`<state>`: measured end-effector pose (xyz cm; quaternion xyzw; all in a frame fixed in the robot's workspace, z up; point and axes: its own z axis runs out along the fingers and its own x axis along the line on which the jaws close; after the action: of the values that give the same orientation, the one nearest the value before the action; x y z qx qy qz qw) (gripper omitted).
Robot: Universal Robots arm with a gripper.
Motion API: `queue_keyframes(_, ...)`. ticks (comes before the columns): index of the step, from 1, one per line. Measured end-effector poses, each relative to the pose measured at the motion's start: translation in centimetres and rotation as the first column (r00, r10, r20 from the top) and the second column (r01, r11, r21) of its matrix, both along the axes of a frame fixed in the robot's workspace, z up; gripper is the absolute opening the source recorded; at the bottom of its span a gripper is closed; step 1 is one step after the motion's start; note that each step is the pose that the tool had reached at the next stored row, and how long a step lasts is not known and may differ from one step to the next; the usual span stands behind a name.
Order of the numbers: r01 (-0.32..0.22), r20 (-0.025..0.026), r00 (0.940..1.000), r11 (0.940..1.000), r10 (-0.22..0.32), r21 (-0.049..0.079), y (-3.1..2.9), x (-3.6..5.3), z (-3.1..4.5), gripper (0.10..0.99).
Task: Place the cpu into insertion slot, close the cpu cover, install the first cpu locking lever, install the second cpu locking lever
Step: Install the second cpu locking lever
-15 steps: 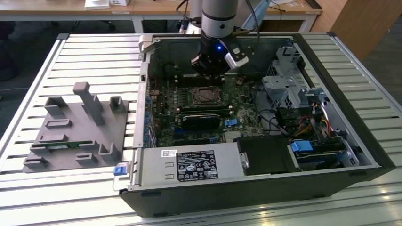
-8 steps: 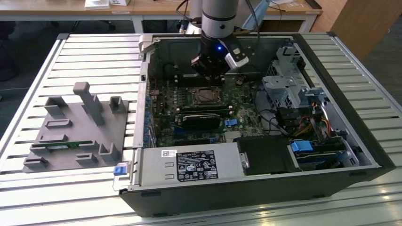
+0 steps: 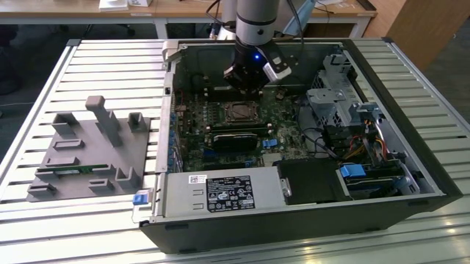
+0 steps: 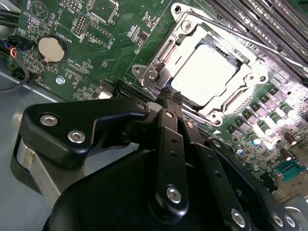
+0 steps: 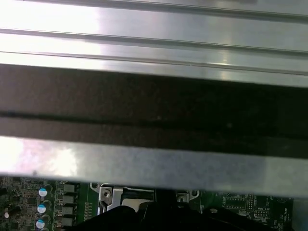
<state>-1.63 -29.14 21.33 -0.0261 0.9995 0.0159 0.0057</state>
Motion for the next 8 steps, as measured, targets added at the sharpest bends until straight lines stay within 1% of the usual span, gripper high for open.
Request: queue_keyframes(8, 0.0, 0.0001, 1.0, 1.0, 0.0, 0.0, -0.2, 0.02, -0.01, 0.106)
